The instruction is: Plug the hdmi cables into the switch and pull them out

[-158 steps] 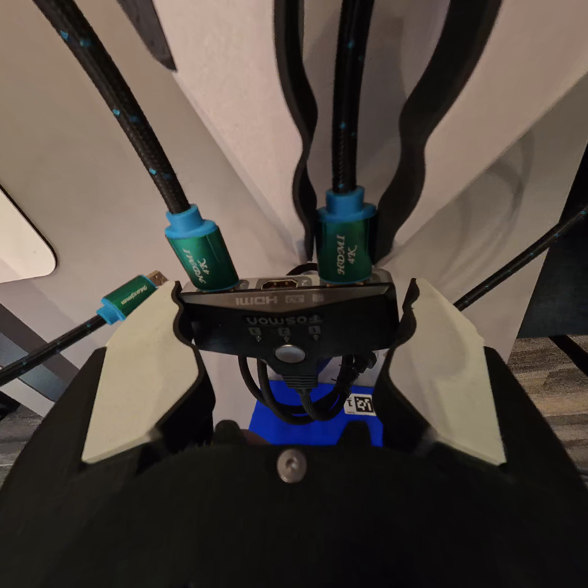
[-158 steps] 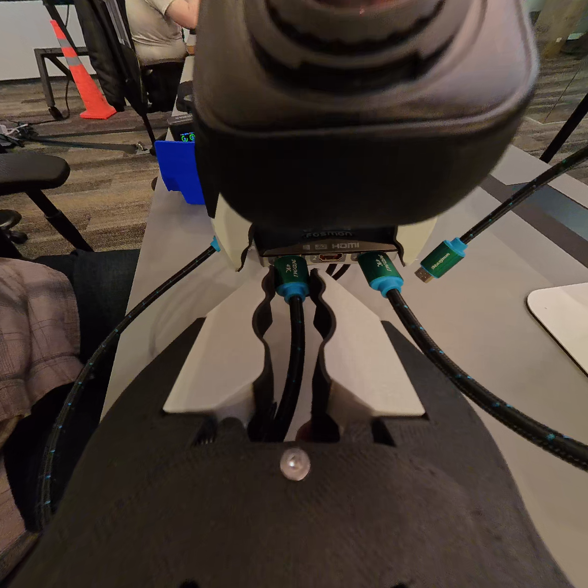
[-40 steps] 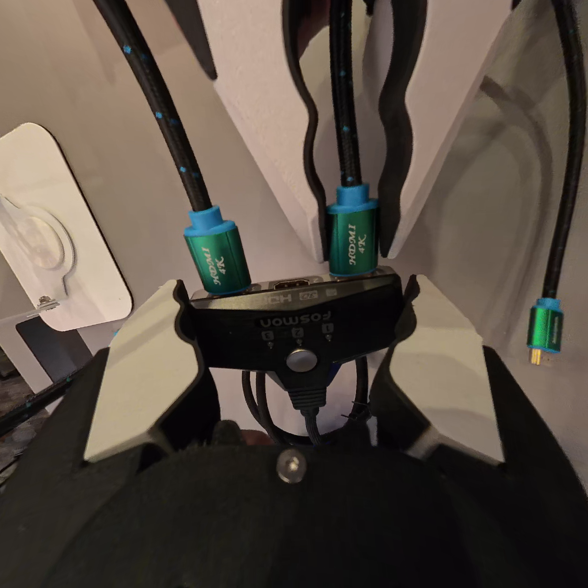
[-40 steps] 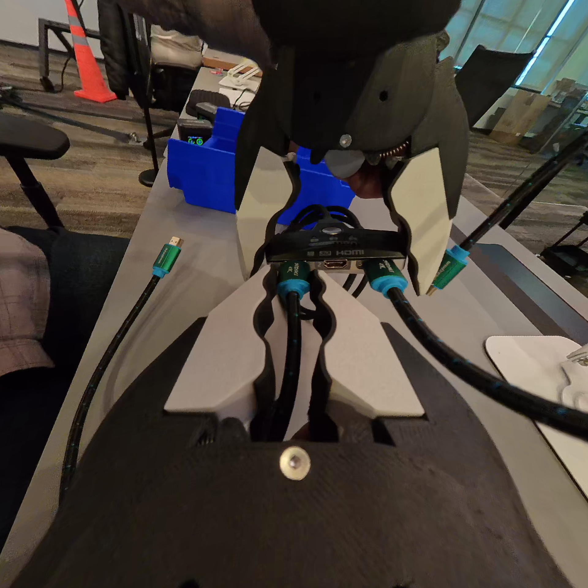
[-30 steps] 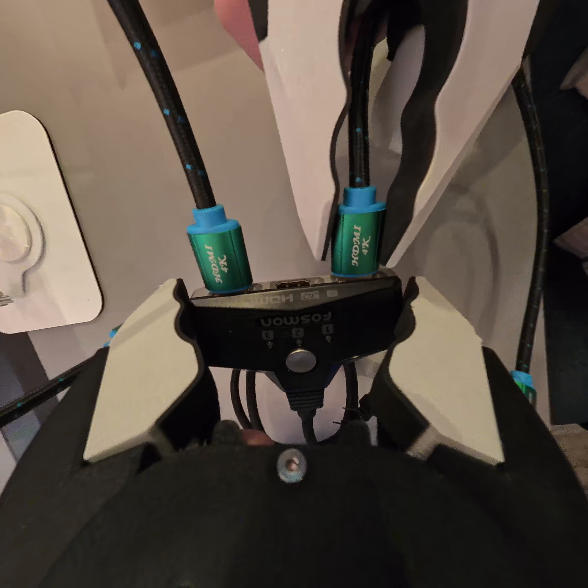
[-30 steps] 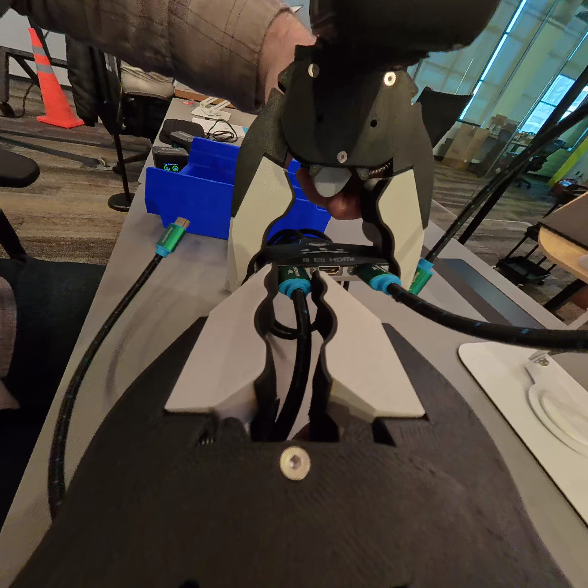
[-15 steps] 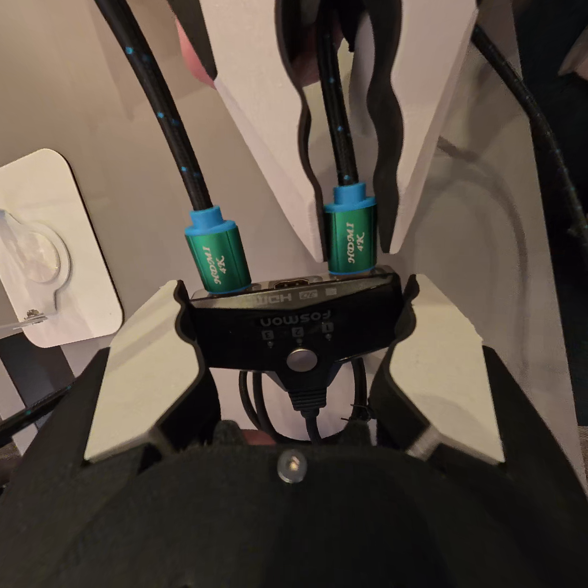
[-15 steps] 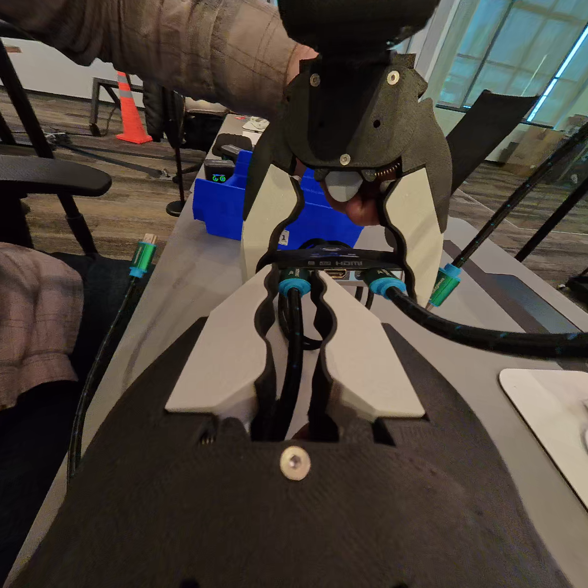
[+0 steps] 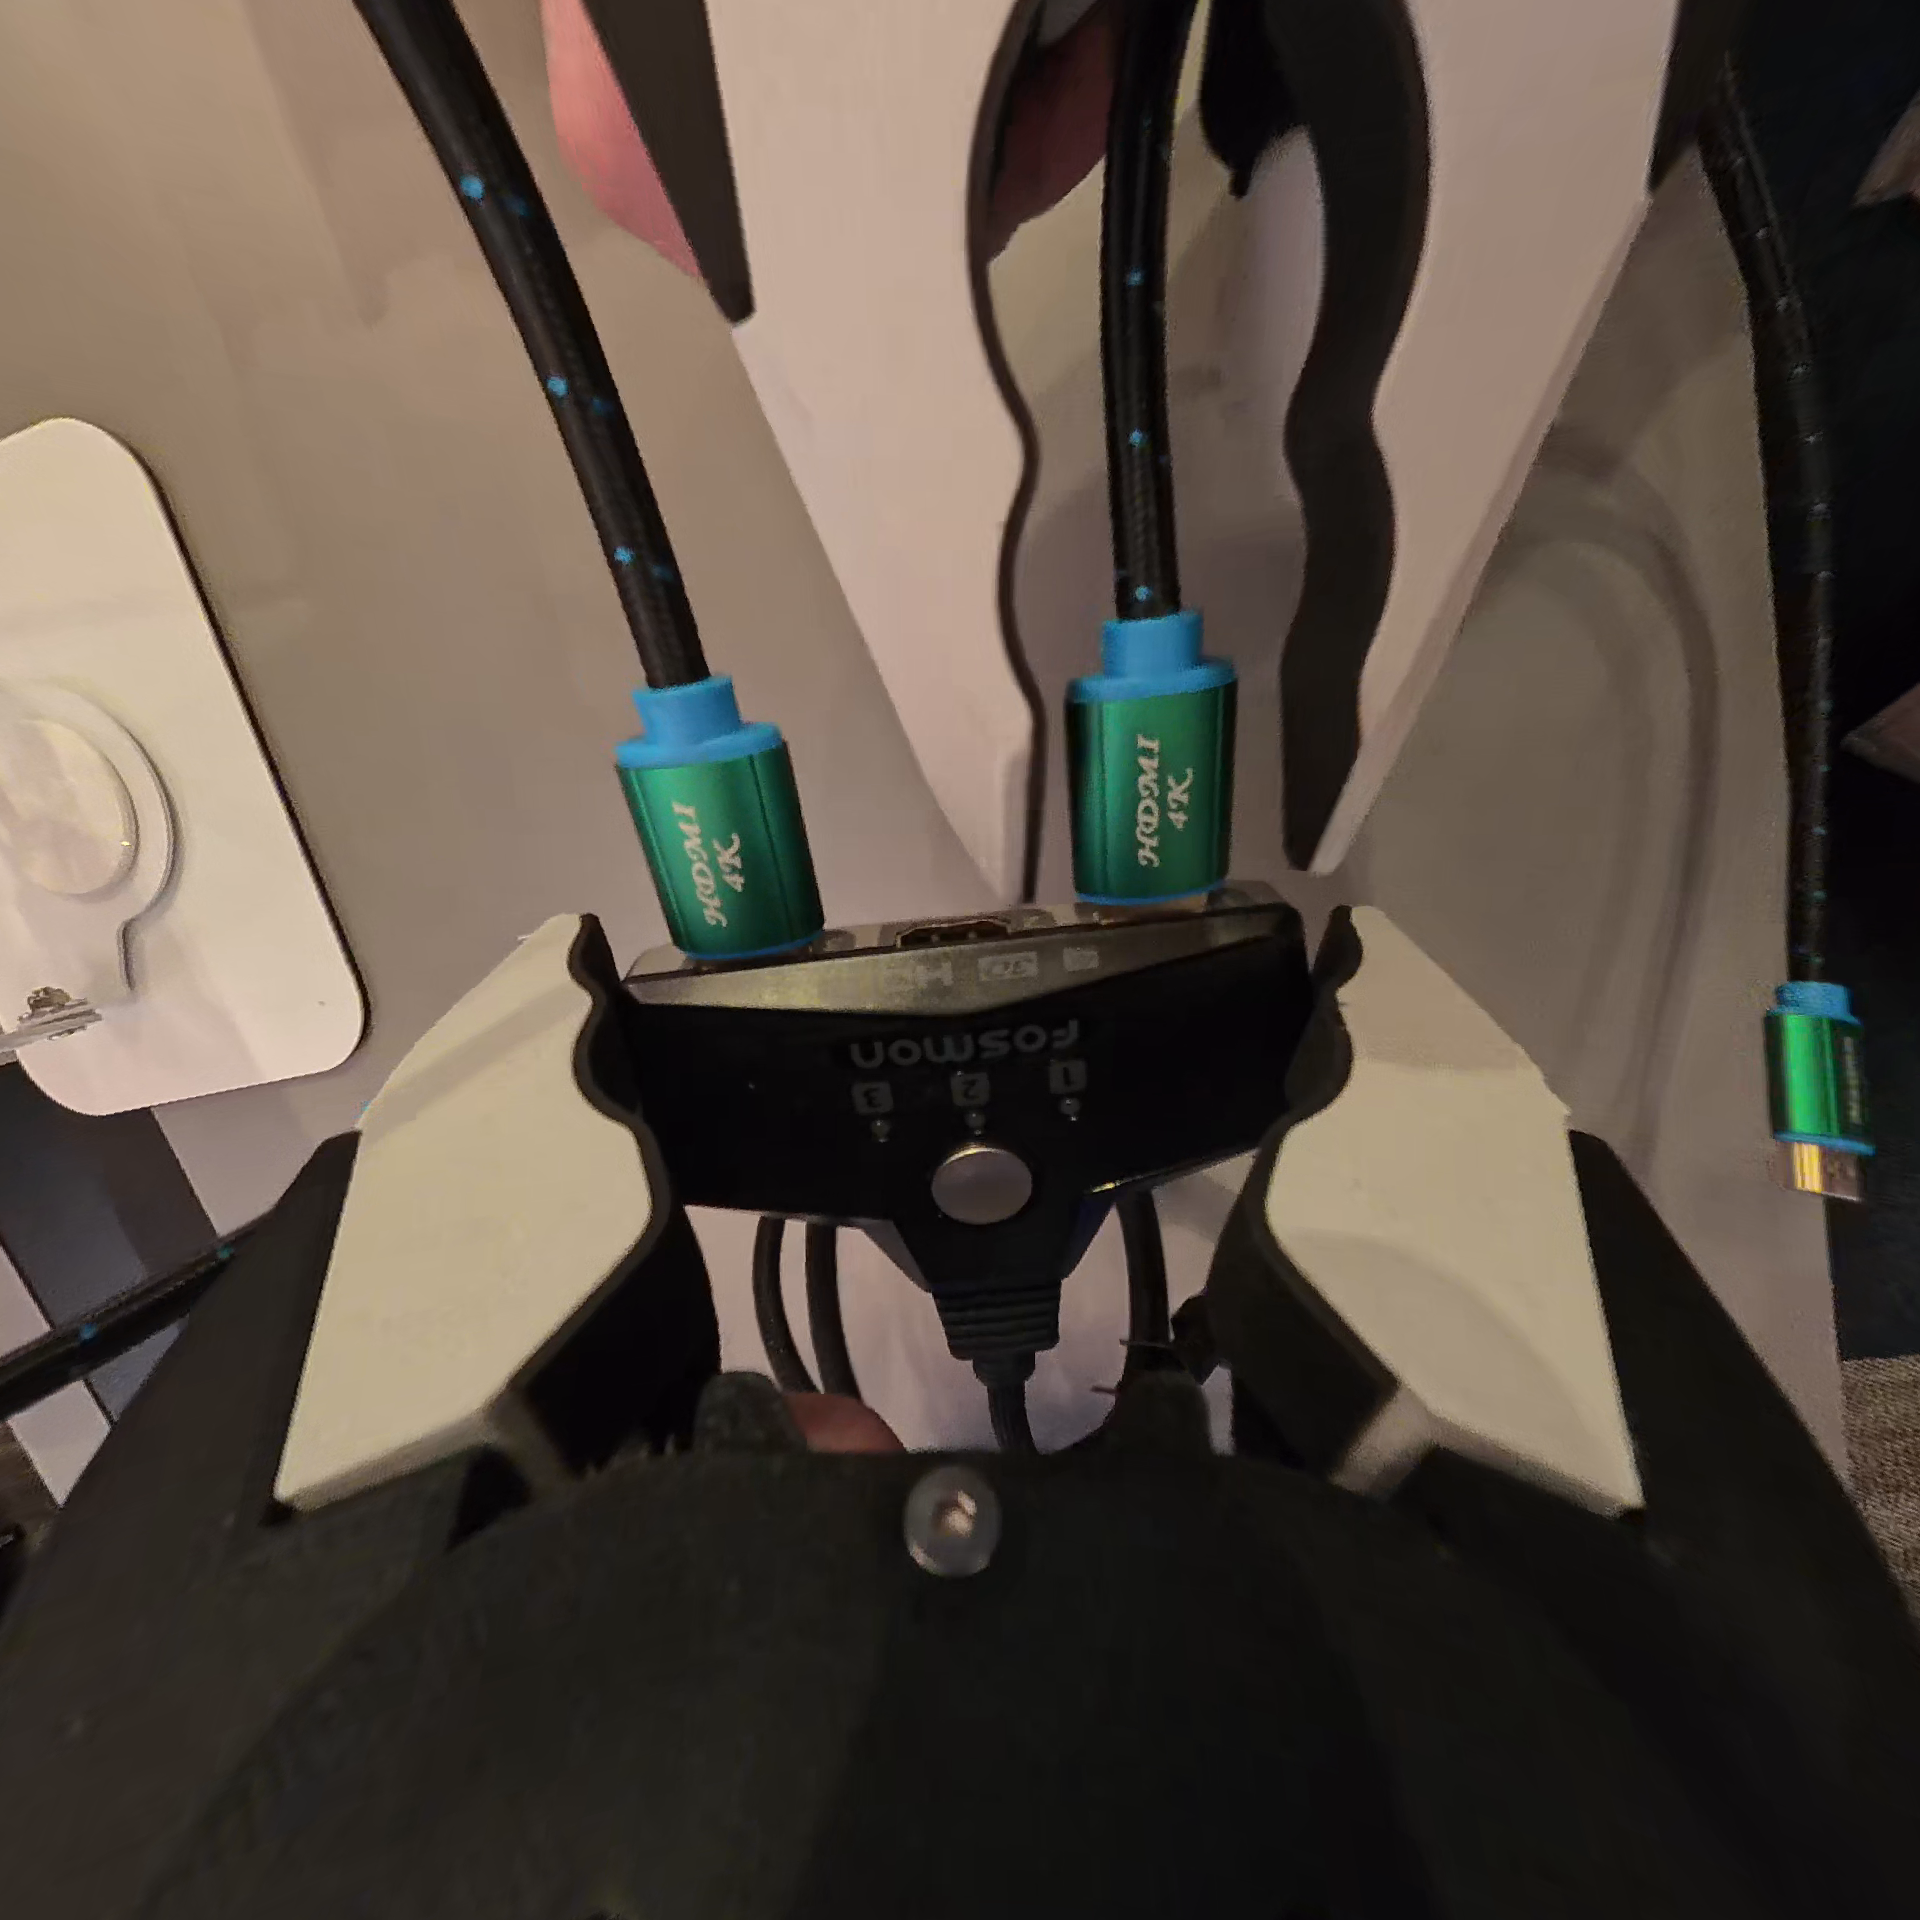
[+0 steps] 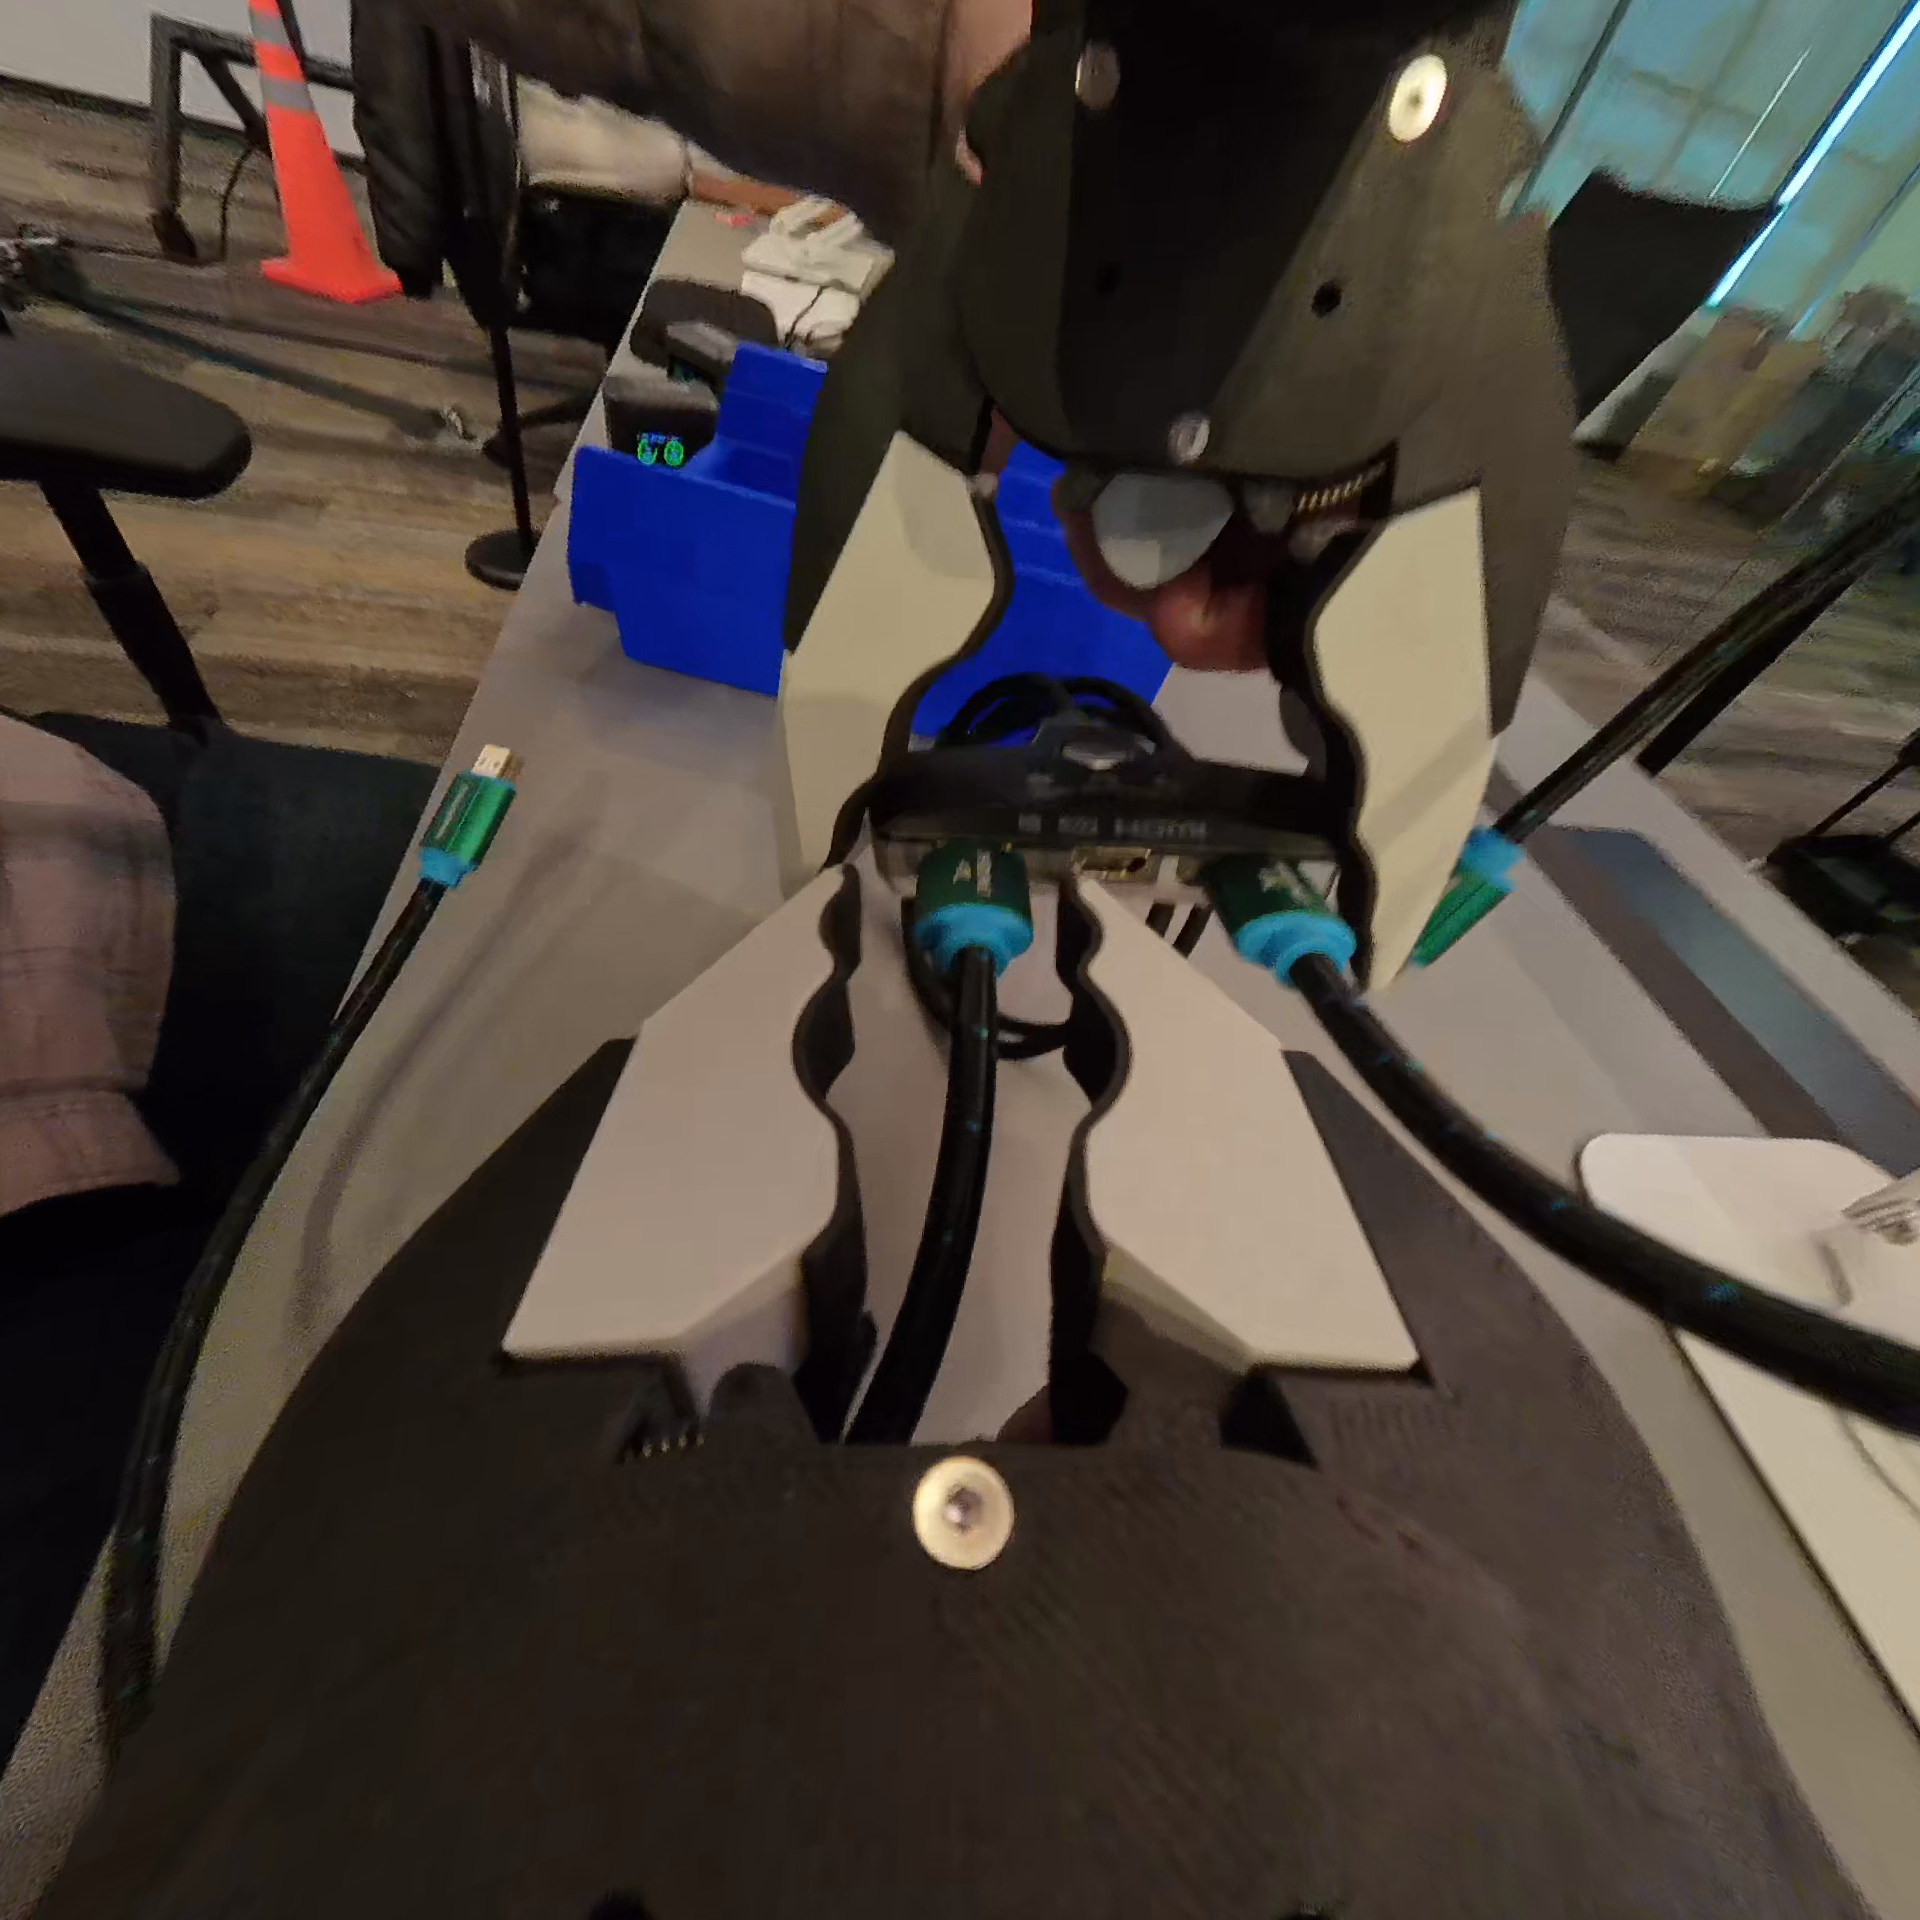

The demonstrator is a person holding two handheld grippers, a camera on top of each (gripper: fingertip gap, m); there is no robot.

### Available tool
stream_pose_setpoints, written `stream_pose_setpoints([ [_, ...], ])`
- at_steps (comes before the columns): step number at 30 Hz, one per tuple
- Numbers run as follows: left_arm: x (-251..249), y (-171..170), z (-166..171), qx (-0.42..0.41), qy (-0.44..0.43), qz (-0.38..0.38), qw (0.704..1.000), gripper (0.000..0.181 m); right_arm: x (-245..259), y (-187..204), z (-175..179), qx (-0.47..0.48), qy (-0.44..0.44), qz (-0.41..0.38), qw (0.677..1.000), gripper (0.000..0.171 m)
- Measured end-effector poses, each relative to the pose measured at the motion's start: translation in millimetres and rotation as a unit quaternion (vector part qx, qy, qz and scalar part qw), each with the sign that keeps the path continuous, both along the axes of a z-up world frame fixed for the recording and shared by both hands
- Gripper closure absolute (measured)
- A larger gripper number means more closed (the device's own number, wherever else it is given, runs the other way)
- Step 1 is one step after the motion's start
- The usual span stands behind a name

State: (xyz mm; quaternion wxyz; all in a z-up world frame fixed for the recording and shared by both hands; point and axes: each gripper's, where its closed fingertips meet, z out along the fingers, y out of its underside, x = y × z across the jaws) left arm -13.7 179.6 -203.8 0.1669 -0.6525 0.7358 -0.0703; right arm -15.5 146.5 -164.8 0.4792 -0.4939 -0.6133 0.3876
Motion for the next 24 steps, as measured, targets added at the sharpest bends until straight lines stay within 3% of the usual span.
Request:
stream_pose_setpoints([
  [6, 0, 1, -2, -0.003, 0.007, 0.001, 1.0, 0.059, -1, 4, -6, -0.006, -0.013, -0.001, 1.0, 0.151],
  [24, -2, 8, -9, 0.017, 0.043, 0.0, 0.999, 0.057, 0, 9, -13, 0.02, -0.014, -0.021, 0.999, 0.153],
])
